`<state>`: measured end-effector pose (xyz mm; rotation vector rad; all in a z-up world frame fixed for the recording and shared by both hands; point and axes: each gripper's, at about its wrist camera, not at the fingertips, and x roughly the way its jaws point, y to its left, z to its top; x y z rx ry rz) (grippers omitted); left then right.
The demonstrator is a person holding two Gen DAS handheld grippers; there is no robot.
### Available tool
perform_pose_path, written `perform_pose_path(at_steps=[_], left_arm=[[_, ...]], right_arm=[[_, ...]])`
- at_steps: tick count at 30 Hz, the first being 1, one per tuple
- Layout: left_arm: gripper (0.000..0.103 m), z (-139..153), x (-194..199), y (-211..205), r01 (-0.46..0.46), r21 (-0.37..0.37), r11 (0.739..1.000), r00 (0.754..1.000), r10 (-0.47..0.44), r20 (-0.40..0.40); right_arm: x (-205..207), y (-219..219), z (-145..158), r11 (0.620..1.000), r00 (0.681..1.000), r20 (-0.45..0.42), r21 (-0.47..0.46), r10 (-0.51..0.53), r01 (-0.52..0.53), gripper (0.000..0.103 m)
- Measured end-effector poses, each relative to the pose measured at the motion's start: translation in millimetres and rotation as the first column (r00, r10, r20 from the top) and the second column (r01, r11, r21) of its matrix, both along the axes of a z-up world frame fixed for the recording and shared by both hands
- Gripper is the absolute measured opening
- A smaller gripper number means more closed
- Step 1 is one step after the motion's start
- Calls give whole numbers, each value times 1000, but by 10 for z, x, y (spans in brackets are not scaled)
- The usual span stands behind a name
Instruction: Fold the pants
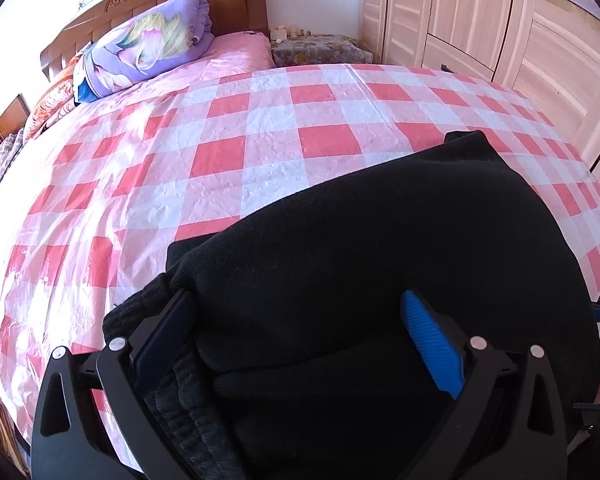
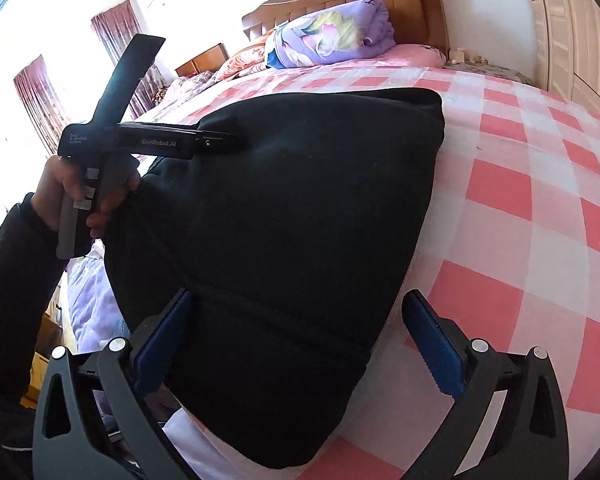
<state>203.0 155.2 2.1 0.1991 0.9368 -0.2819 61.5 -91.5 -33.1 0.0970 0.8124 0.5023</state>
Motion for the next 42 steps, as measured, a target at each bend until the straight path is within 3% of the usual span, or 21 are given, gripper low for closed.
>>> perform_pose_path(at_steps=[6, 9, 13, 15, 20, 22, 25, 27, 36, 38, 42], left_arm=[[101, 170, -213, 79, -37, -64, 997, 994, 43, 96], [101, 434, -621, 136, -100, -98, 990, 969, 119, 214], [101, 555, -1237, 216, -102, -189, 977, 941, 156, 302], [101, 452, -1405, 219, -99, -195, 976, 944, 154, 292], [102, 56, -1552, 82, -105, -27, 994, 954, 109, 279], [102, -15, -1572, 109, -110, -42, 993, 948, 117, 296], [102, -42, -1525, 191, -111, -92, 990, 957, 131, 259], [102, -47, -1521, 181, -101, -73, 992, 961, 117, 252], [102, -56, -1514, 149, -121, -75, 990, 961, 135, 240], [102, -60, -1514, 153, -120, -76, 990, 961, 135, 242], [102, -64, -1526, 157, -120, -79, 990, 961, 135, 243]], right_arm=[[-121, -26, 46, 999, 1000, -1, -34, -7, 7, 98], [-303, -105, 192, 997, 997, 71, -78, -9, 15, 98], [-449, -272, 264, 999, 992, 119, 5, -40, 40, 98], [-451, -241, 289, 999, 989, 144, 7, -33, 33, 98], [-518, 100, 366, 998, 978, 203, -28, 52, -47, 98], [-509, 290, 276, 991, 975, 198, -111, 100, -79, 98], [-524, 484, 124, 964, 966, 223, -258, 128, -68, 99], [-541, 548, 57, 942, 963, 225, -329, 146, -66, 99], [-563, 548, -59, 915, 967, 207, -400, 146, -52, 99], [-552, 495, -33, 928, 973, 186, -367, 137, -61, 99], [-382, 93, 146, 997, 994, 94, -61, 62, -56, 99]])
